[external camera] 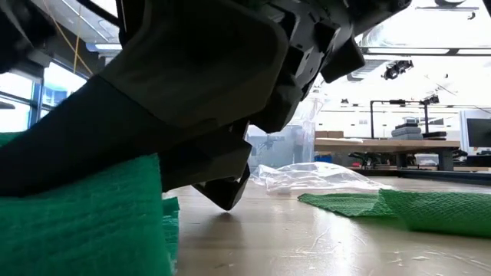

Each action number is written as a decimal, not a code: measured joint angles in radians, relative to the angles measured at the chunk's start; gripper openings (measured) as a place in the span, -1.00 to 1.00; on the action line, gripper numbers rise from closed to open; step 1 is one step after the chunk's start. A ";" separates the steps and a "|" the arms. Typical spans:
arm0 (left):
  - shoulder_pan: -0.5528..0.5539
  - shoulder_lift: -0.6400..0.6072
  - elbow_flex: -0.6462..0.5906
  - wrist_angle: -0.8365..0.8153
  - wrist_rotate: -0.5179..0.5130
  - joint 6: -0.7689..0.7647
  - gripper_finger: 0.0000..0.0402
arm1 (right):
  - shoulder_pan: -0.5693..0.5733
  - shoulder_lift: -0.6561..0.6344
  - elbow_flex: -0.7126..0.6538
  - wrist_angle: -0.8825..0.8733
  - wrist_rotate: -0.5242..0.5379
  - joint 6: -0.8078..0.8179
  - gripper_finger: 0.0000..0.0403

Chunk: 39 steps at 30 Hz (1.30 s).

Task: Roll bandage
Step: Roll the blue bandage

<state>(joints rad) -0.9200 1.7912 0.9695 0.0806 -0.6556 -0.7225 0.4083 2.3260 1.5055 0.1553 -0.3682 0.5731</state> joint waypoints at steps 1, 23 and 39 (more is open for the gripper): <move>-0.011 0.007 0.005 0.011 -0.006 0.039 -0.36 | -0.003 0.000 0.000 -0.001 -0.002 0.006 -0.83; -0.056 0.271 0.165 -0.079 -0.115 -0.224 -0.38 | 0.002 -0.001 -0.001 -0.021 -0.024 -0.058 -0.83; 0.005 0.267 0.167 -0.075 -0.030 -0.273 -0.75 | 0.079 -0.113 -0.005 -0.231 0.192 -0.311 -0.15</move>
<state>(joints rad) -0.9152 2.0579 1.1361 0.0056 -0.6858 -0.9954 0.4869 2.2126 1.5002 -0.0761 -0.1767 0.2618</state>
